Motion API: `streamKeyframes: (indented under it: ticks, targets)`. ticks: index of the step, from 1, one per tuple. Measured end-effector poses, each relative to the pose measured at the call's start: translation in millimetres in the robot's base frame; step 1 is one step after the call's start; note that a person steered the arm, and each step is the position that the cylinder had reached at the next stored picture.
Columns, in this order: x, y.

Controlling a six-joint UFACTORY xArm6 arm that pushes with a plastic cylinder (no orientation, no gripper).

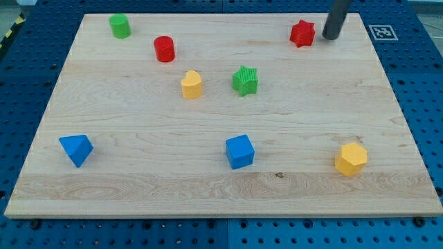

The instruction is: Drag red star slightly downwards

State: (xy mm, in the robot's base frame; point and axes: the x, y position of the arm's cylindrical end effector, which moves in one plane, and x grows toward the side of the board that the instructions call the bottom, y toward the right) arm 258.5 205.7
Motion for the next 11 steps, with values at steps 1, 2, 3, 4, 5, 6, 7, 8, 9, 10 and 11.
streamKeyframes:
  ticks: [1, 2, 3, 4, 5, 6, 7, 8, 9, 10, 11]
  targets:
    - [-20, -19]
    - [-22, -35]
    - [-10, -43]
    - [7, -43]
    - [9, -41]
    - [15, -36]
    - [37, -39]
    - [62, -46]
    - [56, -50]
    - [14, -50]
    - [-21, -61]
